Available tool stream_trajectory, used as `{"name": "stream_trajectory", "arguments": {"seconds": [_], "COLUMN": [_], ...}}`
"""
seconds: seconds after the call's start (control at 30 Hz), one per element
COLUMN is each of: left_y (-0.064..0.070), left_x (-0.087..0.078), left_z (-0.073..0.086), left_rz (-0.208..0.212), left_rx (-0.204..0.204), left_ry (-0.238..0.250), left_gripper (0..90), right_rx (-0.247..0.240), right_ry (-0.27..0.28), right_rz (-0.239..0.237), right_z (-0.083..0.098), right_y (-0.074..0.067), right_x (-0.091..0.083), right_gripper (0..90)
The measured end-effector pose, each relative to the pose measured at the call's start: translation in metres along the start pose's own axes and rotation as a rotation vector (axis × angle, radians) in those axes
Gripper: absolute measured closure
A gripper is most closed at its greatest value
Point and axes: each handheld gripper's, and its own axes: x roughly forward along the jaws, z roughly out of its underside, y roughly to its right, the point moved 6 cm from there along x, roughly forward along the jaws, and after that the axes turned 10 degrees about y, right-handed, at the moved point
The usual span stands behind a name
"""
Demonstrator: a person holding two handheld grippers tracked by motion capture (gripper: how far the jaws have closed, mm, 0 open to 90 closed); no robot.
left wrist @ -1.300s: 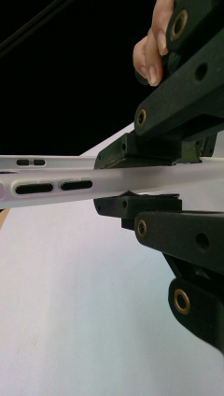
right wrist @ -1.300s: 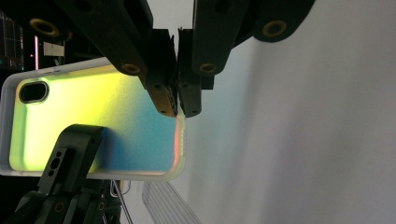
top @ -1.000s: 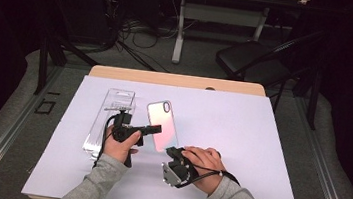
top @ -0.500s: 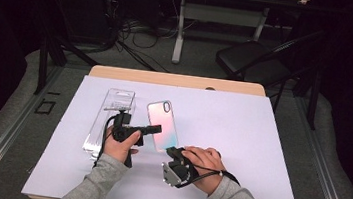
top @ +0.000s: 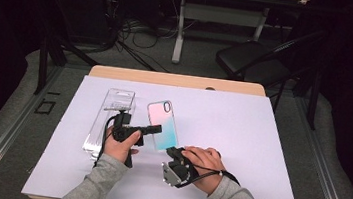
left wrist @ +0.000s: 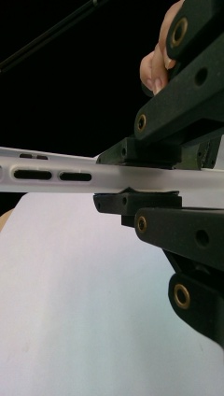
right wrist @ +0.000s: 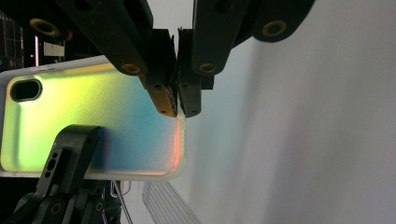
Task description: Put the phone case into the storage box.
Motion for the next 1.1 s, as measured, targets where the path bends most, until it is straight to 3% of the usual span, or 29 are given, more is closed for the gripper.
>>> {"name": "stream_trajectory", "arguments": {"seconds": [1.1], "left_y": [0.0004], "left_x": [-0.0021], "left_z": [0.0001], "left_rz": [0.0], "left_rx": [-0.014], "left_ry": [-0.003], "left_gripper": [81.5], "right_rx": [-0.004], "right_ry": [0.001], "right_rz": [0.01], "right_z": [-0.0007], "right_y": [-0.0017], "right_x": [0.0017], "right_gripper": [87.3]}}
